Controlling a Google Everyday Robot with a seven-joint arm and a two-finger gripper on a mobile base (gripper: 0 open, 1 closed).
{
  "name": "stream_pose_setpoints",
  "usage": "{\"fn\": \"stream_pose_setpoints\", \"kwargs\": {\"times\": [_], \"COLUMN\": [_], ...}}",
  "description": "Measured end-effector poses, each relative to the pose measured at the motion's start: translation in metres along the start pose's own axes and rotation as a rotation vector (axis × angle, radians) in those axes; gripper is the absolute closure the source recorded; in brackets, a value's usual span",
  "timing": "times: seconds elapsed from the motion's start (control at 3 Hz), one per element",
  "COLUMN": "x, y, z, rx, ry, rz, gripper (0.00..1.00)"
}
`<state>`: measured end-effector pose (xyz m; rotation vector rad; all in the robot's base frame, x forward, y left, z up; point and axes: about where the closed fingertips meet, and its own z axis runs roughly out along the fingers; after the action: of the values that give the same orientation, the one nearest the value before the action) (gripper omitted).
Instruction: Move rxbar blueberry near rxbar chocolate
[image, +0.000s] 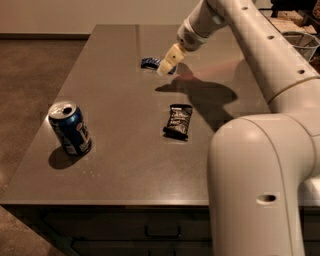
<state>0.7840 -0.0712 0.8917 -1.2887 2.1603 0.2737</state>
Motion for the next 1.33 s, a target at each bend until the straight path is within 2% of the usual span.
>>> {"fn": "stream_pose_setpoints", "kwargs": {"times": [1.0, 1.33], "x": [-0.017, -0.014], "y": [-0.01, -0.006], "z": [0.053, 0.061], "rx": [0.0, -0.028], "ry": [0.038, 0.064], "rz": [0.021, 0.029], "gripper": [0.0, 0.18]}}
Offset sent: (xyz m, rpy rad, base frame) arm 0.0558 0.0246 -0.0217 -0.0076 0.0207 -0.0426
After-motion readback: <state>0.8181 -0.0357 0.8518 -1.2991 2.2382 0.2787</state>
